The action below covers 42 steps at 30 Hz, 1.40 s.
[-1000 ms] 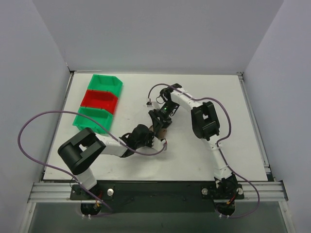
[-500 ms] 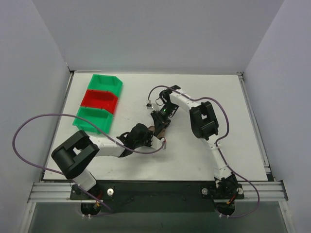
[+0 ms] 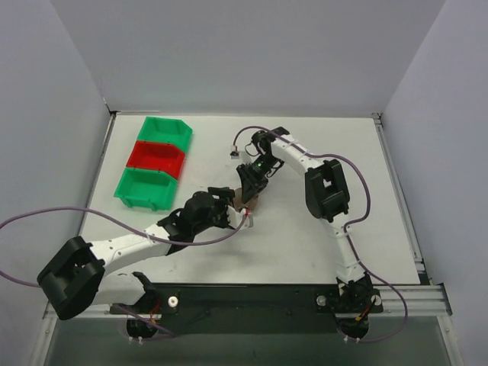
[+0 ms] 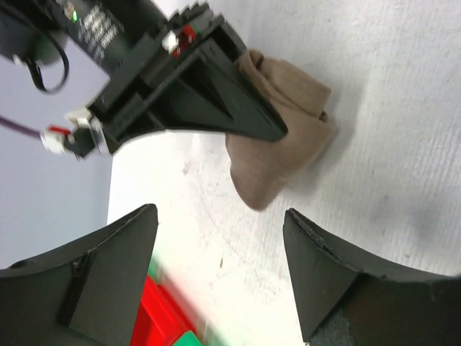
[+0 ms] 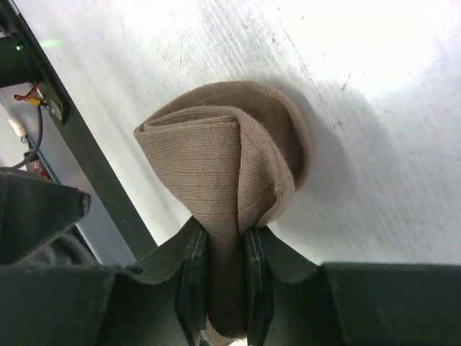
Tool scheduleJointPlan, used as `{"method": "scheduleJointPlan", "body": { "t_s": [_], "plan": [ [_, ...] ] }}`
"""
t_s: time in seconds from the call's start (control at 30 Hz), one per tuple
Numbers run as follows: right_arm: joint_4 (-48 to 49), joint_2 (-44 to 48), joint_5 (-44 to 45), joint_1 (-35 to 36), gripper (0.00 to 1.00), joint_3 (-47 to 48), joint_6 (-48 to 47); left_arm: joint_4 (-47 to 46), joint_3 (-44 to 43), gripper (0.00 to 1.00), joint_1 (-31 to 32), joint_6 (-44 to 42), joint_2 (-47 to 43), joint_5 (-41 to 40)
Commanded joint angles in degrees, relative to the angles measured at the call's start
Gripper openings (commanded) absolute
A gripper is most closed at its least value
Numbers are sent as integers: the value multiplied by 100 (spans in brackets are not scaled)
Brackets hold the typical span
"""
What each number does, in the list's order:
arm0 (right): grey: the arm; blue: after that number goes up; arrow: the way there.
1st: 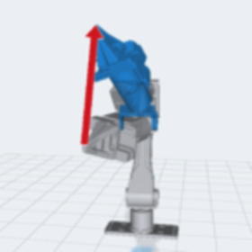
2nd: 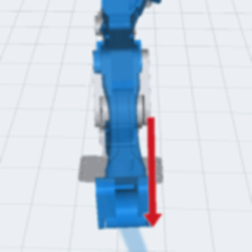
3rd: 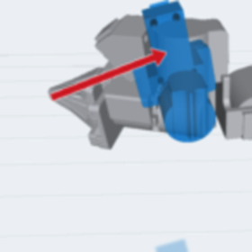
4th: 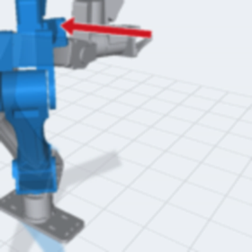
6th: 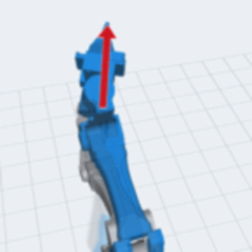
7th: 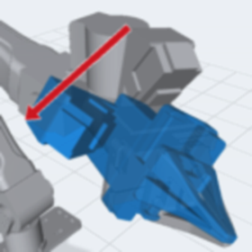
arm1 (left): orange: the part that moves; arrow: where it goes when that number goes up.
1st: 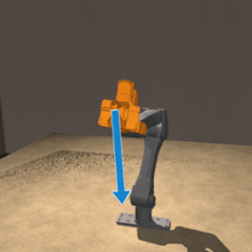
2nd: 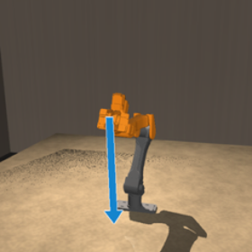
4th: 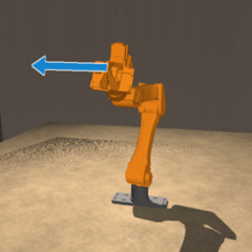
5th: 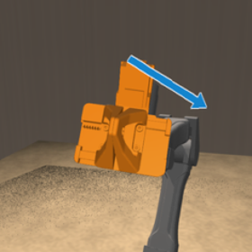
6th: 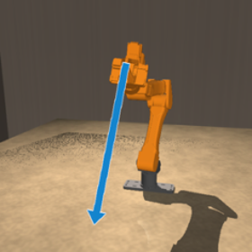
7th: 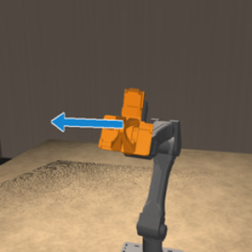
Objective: Roll the socks
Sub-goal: Pick up the sock at the center of the board.
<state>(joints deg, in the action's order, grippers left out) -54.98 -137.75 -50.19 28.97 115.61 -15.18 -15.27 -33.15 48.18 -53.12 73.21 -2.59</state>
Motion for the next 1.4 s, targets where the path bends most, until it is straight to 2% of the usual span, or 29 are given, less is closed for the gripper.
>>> {"method": "scheduleJointPlan", "body": {
  "t_s": [0.0,0.13,0.2,0.3,0.43,0.57,0.7,0.87,0.97,1.07,1.1,1.37],
  "plan": [
    [-83,688,211,-76,0,207,164,393,63,82,-483,267,-622,-233],
    [154,1039,518,-102,0,120,313,630,-183,83,-1387,609,-887,-31],
    [408,1180,703,-111,0,-3,445,560,-219,86,-1618,601,-888,-162],
    [585,1198,1002,-94,0,31,621,507,-358,88,-2136,549,-669,-321],
    [611,1084,1336,-67,0,268,753,560,-561,88,-3040,566,-343,109],
    [866,1206,2186,-111,0,243,929,788,-851,88,-3394,619,26,250],
    [1217,1601,3040,-146,0,94,833,561,-965,88,-3570,636,158,127],
    [1552,2032,3490,-137,0,-56,789,578,-1562,88,-4079,768,895,-83],
    [1613,2112,3604,-137,0,-179,753,376,-1826,88,-4238,514,1387,-207],
    [1648,2121,3613,-146,0,-293,736,769,-2300,90,-4545,250,1757,257],
    [1666,2121,3604,-155,0,-328,727,1128,-2423,90,-4694,50,1810,738],
    [1772,2235,3543,-137,0,-548,780,3176,-3522,92,-5249,-1277,2074,2242]
  ]
}}
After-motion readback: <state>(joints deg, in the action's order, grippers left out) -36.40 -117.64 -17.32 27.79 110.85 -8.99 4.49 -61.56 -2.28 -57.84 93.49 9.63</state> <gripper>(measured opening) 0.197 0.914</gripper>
